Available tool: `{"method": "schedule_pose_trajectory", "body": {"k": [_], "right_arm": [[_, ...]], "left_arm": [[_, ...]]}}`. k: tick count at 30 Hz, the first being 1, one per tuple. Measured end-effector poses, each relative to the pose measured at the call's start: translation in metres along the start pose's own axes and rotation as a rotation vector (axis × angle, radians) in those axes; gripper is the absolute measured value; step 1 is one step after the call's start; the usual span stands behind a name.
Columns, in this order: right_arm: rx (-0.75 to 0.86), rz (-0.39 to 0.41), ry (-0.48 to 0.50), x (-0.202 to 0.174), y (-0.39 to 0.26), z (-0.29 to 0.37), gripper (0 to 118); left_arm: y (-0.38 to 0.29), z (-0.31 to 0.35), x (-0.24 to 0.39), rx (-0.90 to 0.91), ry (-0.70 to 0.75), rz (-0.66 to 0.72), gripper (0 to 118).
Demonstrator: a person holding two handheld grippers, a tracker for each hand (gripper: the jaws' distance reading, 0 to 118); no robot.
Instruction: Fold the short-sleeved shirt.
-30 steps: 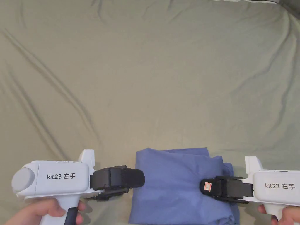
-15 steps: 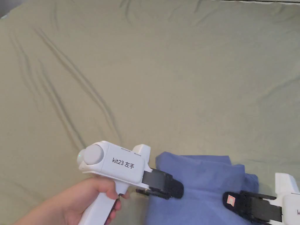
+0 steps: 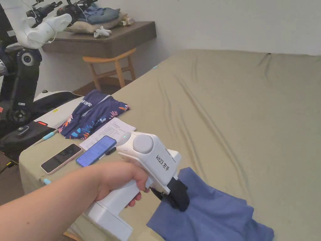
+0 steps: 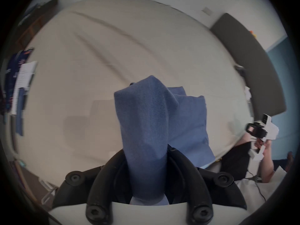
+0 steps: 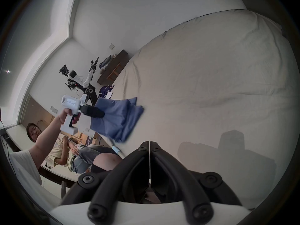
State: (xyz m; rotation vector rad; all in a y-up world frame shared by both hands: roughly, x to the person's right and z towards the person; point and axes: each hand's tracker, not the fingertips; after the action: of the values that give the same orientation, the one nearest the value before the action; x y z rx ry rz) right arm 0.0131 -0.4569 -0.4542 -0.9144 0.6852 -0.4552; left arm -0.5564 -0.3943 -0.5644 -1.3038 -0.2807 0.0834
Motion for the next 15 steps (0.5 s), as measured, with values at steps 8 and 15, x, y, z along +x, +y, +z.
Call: {"method": "schedule_pose_trajectory", "body": {"k": [8,15], "right_arm": [[0.033,0.069,-0.097,-0.016,-0.008,0.016,1],[0.012,0.157,-0.195,0.007,-0.01,0.034,1]], "left_arm": [[0.013,-0.014,-0.081,-0.119,0.445,0.002,22],[0.015,-0.02,-0.075,-0.128,0.591,-0.064,37]]}}
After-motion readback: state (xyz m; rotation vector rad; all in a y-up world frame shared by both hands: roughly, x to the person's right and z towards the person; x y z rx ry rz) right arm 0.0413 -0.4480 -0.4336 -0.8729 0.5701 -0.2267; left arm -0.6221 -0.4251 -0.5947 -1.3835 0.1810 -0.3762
